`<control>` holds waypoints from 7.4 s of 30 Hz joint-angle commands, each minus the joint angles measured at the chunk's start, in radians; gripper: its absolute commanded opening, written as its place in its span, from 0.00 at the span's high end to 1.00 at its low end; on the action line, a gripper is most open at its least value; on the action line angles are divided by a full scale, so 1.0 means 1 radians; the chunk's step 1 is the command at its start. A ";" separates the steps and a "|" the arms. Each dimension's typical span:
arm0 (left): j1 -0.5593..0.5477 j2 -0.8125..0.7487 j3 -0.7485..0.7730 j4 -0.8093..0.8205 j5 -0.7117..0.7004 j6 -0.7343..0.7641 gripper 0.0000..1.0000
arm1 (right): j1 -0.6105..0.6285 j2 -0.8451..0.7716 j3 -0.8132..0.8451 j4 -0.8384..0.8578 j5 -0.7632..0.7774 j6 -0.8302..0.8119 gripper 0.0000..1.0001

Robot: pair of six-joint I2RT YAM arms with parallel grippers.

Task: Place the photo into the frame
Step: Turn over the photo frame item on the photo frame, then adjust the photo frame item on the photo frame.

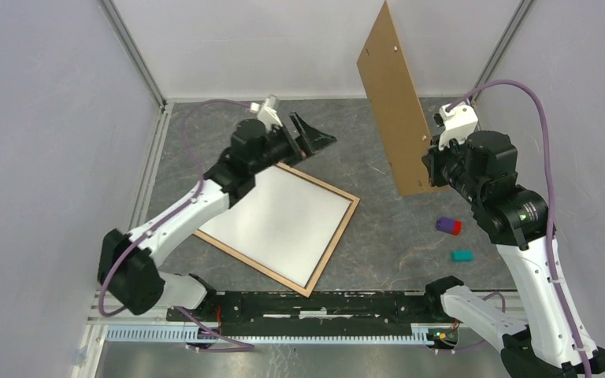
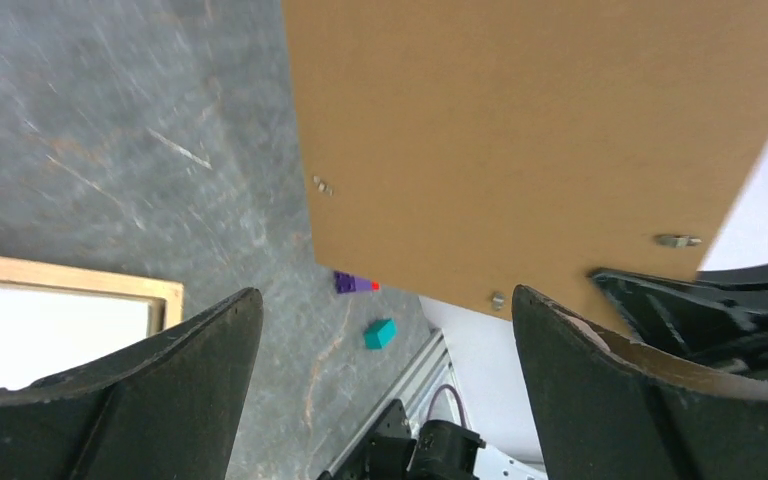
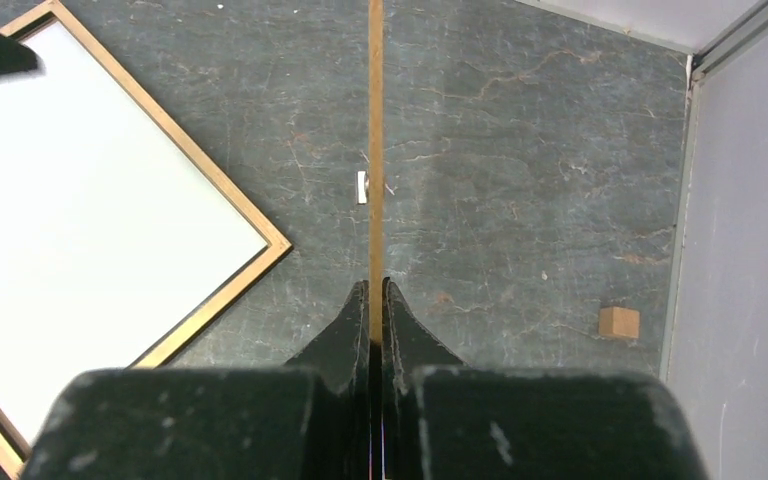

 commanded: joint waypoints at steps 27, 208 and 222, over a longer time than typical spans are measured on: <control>0.272 -0.738 -0.079 -0.370 -0.530 0.622 0.00 | 0.005 0.312 0.021 0.571 -0.802 0.384 1.00; 0.218 -0.687 -0.102 -0.393 -0.430 0.573 0.00 | -0.256 0.930 -1.044 2.147 -0.859 1.122 0.62; 0.218 -0.689 -0.100 -0.393 -0.428 0.573 0.00 | -0.236 0.836 -0.987 1.793 -0.772 0.909 0.55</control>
